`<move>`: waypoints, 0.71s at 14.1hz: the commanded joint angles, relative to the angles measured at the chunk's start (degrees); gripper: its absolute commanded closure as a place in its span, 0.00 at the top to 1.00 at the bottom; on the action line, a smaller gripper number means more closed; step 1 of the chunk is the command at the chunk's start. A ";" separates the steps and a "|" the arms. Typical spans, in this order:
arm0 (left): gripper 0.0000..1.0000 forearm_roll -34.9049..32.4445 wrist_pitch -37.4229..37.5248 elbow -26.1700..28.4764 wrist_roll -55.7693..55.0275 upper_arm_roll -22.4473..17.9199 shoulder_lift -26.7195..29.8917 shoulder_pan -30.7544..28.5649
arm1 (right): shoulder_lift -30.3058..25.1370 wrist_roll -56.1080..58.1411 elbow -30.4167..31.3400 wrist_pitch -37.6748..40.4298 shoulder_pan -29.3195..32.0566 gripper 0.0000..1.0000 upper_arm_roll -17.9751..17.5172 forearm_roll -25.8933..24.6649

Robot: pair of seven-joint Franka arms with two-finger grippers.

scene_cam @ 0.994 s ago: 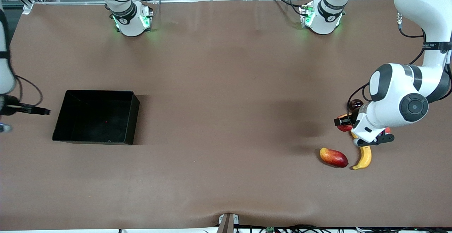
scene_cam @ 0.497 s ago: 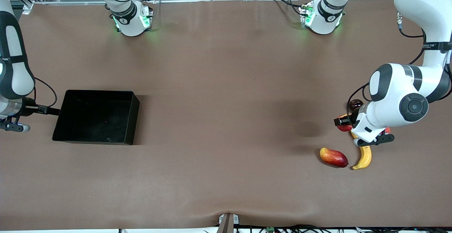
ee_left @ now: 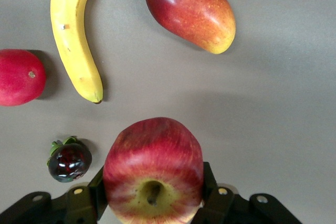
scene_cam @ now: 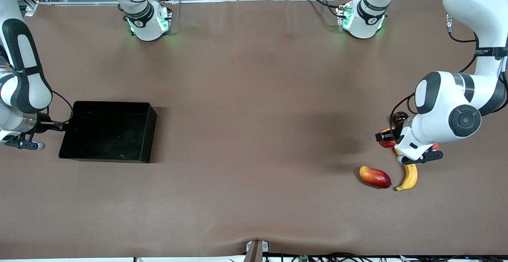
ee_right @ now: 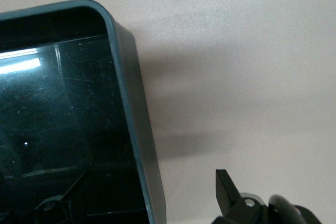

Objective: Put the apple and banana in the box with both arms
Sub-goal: 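Reach the right gripper to the edge of the black box, then push the black box toward the table middle with the right gripper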

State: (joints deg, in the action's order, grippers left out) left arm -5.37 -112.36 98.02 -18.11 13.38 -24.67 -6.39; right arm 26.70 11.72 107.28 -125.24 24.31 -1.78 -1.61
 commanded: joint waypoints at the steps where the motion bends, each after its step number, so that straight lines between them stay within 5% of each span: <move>1: 0.00 -0.52 0.83 -0.29 -1.05 0.33 0.06 -0.03 | -0.24 0.23 0.30 -0.44 -0.31 1.00 -0.07 -0.32; 9: 0.00 -0.52 0.83 -0.28 -1.14 0.33 0.06 -0.03 | 2.38 -1.95 0.56 -3.23 -3.47 1.00 -0.07 -0.32; 10: 0.00 -0.52 0.83 -0.29 -1.14 0.33 0.06 -0.03 | 2.92 -4.92 1.00 -4.99 -4.35 0.80 0.02 -0.32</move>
State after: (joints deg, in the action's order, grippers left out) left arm -5.37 -112.36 98.05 -18.11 13.38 -24.68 -6.38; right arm 27.96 10.69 107.80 -127.22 21.89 -1.84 -1.58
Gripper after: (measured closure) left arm 0.317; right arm 0.000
